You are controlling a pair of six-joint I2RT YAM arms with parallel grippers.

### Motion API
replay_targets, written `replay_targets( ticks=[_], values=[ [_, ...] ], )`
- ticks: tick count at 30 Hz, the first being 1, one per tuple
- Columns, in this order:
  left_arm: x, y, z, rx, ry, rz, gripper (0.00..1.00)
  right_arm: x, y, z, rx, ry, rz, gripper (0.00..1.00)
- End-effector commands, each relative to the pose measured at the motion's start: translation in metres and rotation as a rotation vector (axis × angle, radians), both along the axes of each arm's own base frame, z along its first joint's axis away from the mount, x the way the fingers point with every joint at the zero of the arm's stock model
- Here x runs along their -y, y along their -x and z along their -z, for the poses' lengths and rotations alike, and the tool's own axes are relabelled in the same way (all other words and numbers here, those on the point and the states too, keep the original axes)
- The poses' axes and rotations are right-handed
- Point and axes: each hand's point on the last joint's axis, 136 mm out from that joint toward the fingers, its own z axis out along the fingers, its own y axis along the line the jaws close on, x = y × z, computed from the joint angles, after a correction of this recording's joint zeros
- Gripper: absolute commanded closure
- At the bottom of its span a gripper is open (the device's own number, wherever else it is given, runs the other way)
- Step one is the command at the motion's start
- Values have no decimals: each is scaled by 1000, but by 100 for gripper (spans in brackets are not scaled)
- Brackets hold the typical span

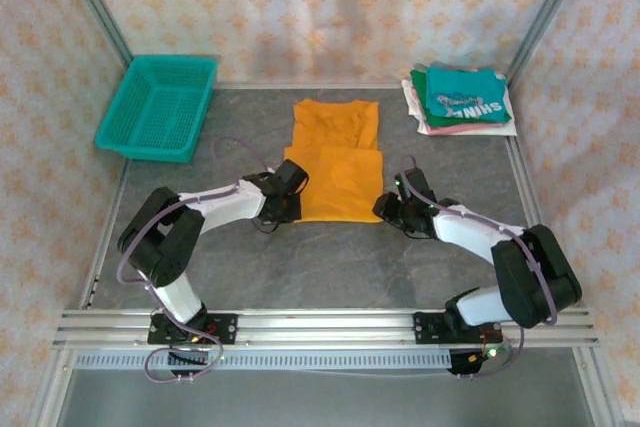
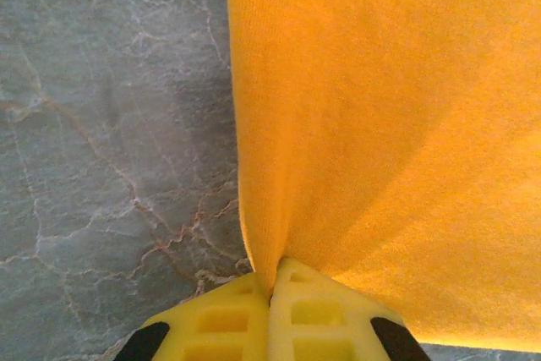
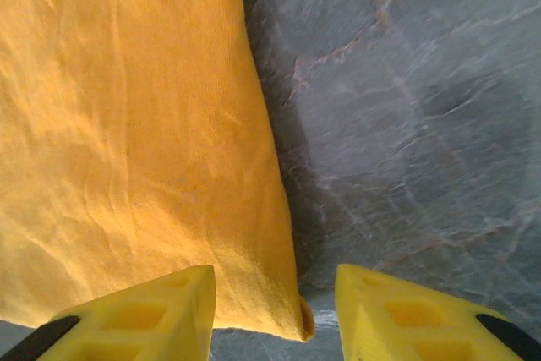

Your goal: Fold and stack the t-shirts

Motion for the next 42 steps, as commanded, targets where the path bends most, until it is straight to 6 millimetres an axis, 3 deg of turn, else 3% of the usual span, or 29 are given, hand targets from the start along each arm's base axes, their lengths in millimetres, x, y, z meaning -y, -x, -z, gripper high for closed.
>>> replay_targets(
  ticks=[1,11,17,19,22,29,32,35,38,42],
  values=[
    [-13,5,-5,15,-52,-1,100,-12,1,4,-10,-70,-23,60],
    [-14,4,-8,30,-42,-13,100,-20,6,16,-48,-91,-43,68],
    [-14,8,-13,61,-2,-18,100,-19,5,10,-23,-101,-29,99],
    [-16,13,-18,82,20,-8,100,-20,7,4,-9,-123,-35,100],
    [-13,27,-22,99,78,40,100,-25,21,3,-30,-166,-69,100],
    [-24,86,-14,82,153,73,100,-28,80,15,-95,-229,-100,100],
    [-24,111,-22,101,201,96,100,-32,95,-2,-56,-274,-96,100],
    [-22,121,-48,141,255,119,100,-28,95,-27,-6,-300,-65,100],
    [-12,113,-87,212,305,156,100,-28,82,-65,81,-303,-51,100],
    [1,85,-134,270,279,209,100,-33,54,-114,169,-246,-63,100]
  ],
)
